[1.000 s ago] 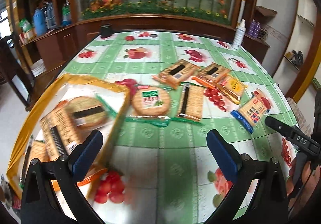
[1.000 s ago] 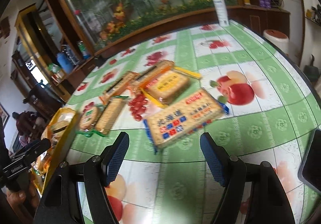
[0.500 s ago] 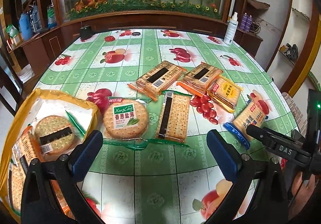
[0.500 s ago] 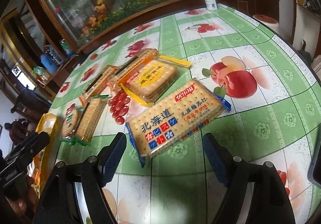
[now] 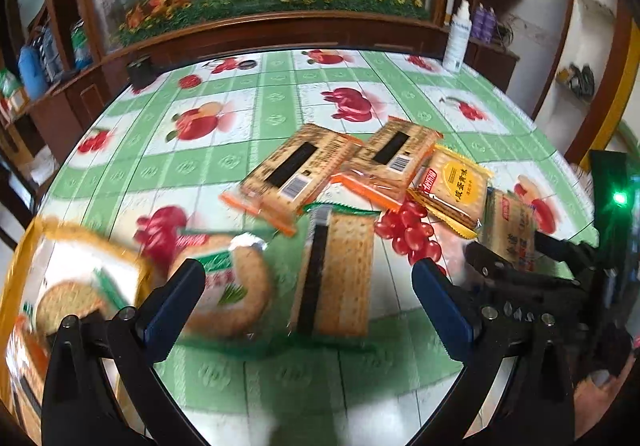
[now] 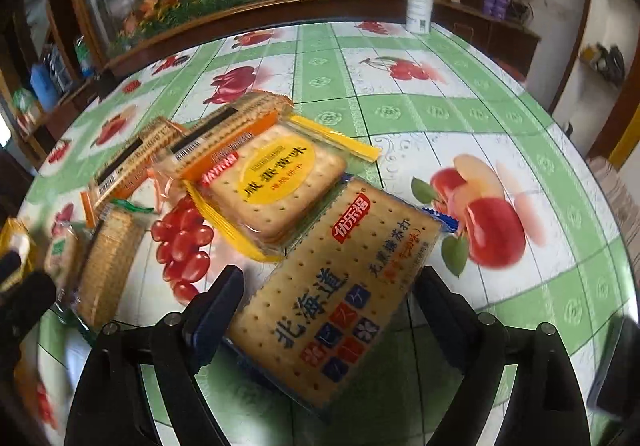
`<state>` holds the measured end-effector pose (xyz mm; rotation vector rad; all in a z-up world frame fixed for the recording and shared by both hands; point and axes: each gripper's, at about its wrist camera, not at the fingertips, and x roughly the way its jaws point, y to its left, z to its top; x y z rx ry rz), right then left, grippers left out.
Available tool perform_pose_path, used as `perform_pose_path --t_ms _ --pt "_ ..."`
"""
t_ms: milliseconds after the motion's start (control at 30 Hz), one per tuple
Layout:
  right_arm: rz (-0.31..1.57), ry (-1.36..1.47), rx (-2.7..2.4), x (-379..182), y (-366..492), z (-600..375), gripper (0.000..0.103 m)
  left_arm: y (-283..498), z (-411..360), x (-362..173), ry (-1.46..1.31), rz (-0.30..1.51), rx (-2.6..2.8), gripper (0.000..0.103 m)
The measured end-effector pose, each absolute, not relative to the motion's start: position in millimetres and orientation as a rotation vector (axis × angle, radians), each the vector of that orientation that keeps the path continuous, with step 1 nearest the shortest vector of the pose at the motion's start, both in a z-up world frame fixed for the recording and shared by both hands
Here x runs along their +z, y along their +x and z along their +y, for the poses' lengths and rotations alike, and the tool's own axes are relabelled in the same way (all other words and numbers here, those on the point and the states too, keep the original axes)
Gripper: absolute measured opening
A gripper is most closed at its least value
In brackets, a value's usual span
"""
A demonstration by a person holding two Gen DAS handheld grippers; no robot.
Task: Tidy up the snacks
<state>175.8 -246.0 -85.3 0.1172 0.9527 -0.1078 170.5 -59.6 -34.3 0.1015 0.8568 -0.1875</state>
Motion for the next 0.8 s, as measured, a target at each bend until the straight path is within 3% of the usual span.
perform_pose_path --t_ms 467,567,633,800 --pt "0.924 -0.005 -0.056 -82.6 166.2 -261.4 0.068 181.4 -105.2 -75.8 0.243 0.955 -0.240 0.102" --pt "0.915 0.003 -0.042 -82.3 162.8 -264.2 0.067 177.1 -107.5 -73.4 0.203 0.953 -0.286 0.080" --pt "0.912 0.006 -0.034 -82.1 160.4 -265.2 0.064 172.4 -110.7 -70.0 0.205 0.938 -0.281 0.050" --pt "0.904 0.024 -0.022 -80.4 150.0 -269.6 0.062 161.8 -103.5 -69.2 0.162 0.939 -0.292 0.046"
